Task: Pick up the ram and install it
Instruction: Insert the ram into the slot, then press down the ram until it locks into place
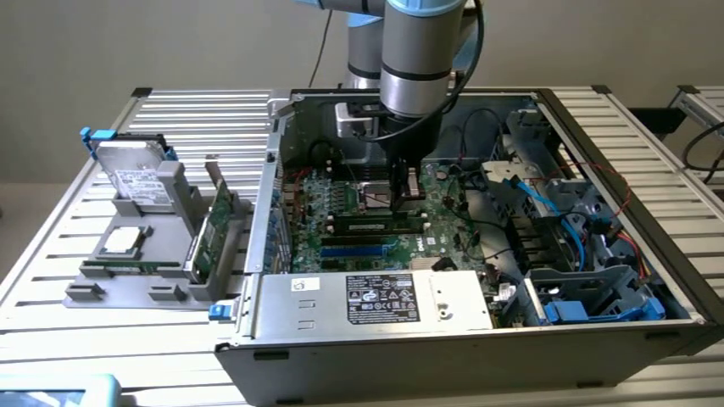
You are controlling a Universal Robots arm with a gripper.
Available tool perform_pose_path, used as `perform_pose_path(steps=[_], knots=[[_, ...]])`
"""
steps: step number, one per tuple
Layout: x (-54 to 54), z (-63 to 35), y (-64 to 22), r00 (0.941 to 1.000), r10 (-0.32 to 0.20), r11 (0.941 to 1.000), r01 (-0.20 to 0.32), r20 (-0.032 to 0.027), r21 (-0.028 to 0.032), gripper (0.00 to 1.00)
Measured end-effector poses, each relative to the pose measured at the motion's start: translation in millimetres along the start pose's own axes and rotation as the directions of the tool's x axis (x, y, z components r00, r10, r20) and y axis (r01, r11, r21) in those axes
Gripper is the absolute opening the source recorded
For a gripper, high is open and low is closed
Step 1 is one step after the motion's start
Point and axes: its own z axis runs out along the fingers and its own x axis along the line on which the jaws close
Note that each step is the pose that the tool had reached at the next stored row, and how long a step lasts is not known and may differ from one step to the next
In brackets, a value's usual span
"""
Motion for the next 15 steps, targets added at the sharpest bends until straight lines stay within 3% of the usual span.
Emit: perform_pose_path(steps=[9, 13, 15], knots=[[0.7, 0.0, -0.3, 1.0000, 0.000, 1.0000, 0.000, -0.0001, -0.0028, 0.28], [0.9, 0.0, -0.4, 1.0000, 0.000, 1.0000, 0.000, 0.0000, -0.0040, 0.13], [1.1, 0.0, -0.4, 1.0000, 0.000, 1.0000, 0.000, -0.0001, -0.0042, 0.11]])
